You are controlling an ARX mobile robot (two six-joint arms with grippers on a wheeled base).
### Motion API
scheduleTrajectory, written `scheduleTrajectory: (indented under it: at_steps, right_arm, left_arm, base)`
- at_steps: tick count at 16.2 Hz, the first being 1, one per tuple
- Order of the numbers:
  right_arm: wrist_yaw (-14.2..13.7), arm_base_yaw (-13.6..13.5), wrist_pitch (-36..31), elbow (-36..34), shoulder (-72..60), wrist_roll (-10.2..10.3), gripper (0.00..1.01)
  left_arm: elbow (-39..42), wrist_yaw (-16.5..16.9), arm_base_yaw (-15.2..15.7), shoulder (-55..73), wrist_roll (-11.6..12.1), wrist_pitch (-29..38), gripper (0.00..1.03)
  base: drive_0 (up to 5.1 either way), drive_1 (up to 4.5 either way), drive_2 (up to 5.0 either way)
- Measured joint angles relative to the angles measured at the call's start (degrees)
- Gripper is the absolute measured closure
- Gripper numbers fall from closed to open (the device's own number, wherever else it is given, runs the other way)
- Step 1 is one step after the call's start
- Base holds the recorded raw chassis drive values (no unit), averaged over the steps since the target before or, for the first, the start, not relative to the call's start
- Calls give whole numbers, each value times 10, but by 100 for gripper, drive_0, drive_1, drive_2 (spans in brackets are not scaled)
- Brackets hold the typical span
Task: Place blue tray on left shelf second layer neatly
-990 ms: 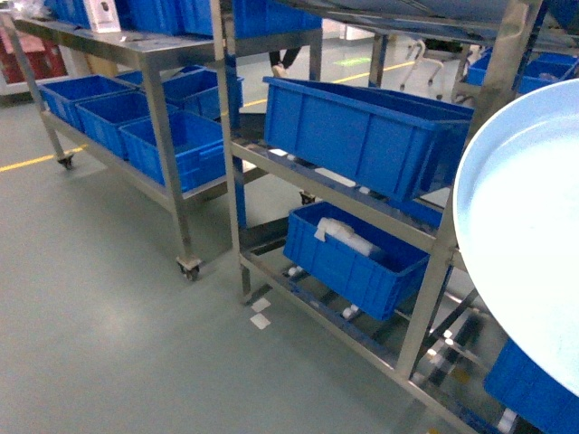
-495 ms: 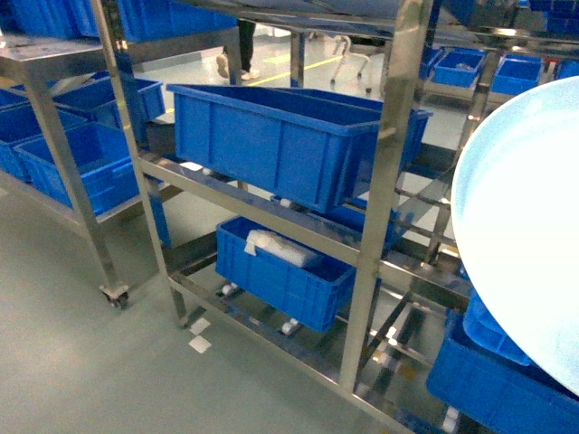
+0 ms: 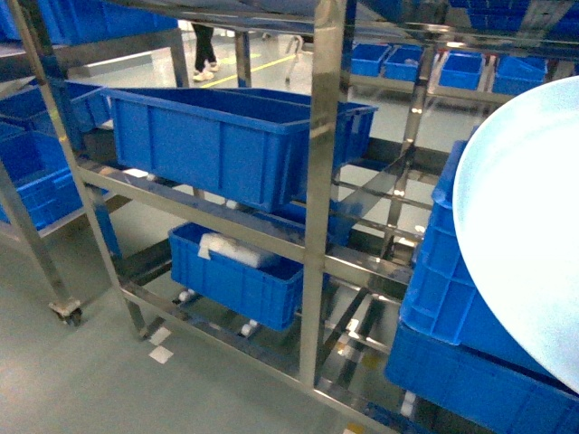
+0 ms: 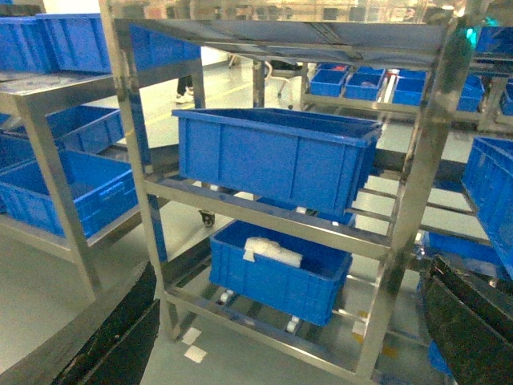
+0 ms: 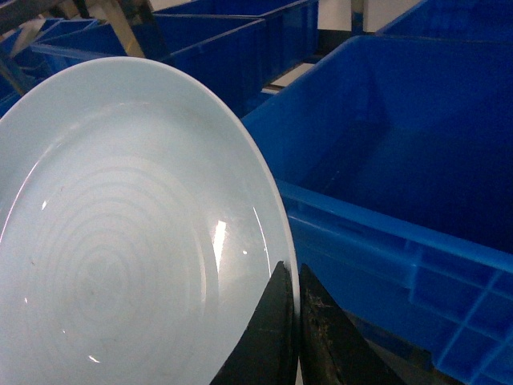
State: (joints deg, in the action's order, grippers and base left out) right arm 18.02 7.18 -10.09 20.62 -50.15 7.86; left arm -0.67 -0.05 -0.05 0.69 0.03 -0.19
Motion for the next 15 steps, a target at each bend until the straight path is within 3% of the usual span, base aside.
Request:
scheduleTrajectory:
  at_steps: [5,13,15]
  right_arm:
    - [0,0,0,0,0,0,99]
    - [0,0,0,0,2,0,99]
    - [0,0,-1,0,-1,0,99]
  left_arm:
    - [0,0,0,0,0,0,5]
    - [0,0,0,0,0,0,5]
    - [0,0,0,0,0,-3,5]
  base:
    - [-160,-160,-160]
    - [-22,387,-431]
    - [0,0,0]
